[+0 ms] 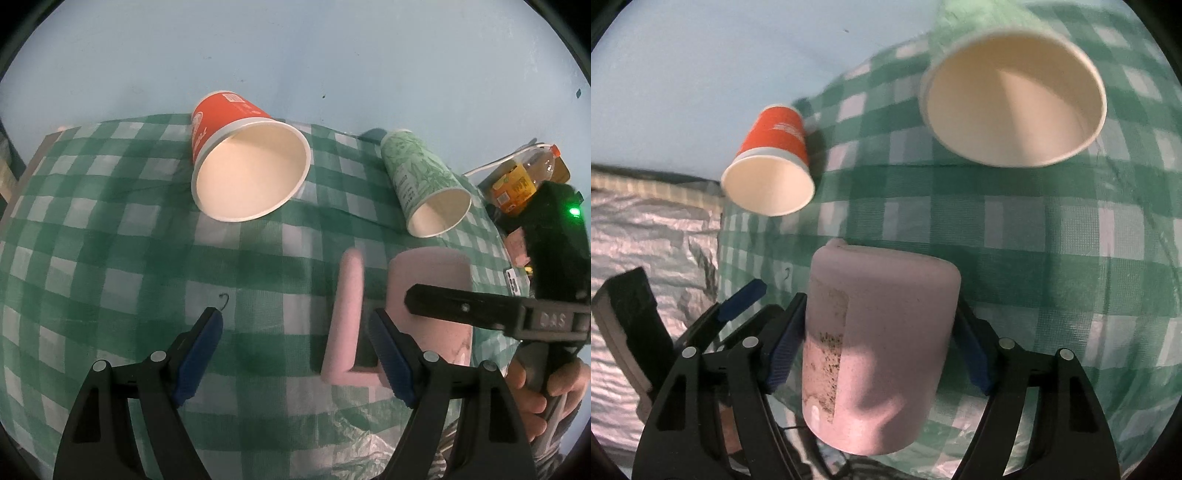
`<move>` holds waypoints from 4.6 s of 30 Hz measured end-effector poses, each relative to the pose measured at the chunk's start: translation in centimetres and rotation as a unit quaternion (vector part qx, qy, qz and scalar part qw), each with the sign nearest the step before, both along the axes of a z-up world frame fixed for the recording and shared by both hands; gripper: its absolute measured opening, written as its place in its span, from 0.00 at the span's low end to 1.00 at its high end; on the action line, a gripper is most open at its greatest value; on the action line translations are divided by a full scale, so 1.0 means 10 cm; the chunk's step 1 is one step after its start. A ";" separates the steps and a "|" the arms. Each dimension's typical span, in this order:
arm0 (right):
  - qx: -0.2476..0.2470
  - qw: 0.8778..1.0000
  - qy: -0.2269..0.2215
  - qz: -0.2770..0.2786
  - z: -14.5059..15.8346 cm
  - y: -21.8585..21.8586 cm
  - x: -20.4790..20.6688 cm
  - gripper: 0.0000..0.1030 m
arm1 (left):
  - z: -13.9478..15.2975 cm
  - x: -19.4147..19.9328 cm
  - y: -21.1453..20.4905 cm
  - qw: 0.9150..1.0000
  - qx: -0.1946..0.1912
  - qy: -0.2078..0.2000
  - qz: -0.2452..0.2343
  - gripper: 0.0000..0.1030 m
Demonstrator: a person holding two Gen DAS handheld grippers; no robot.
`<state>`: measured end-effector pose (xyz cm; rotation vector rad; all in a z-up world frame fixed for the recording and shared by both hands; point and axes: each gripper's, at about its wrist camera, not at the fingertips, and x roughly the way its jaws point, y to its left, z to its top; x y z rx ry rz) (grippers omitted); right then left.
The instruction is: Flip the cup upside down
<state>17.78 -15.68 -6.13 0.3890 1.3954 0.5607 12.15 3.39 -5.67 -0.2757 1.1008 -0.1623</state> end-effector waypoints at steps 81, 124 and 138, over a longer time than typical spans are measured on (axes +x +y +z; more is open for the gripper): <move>-0.166 0.901 -0.400 -0.011 0.41 0.19 -0.97 0.83 | 0.18 -0.76 -0.02 0.987 0.039 -0.134 0.074 0.89; -0.166 0.900 -0.393 -0.090 0.86 -0.53 -1.67 0.89 | 0.70 -1.47 -0.64 0.943 0.130 -0.303 0.043 0.99; -0.166 0.901 -0.390 -0.088 0.85 -0.55 -1.66 0.89 | 0.70 -1.46 -0.61 0.944 0.126 -0.300 0.046 0.99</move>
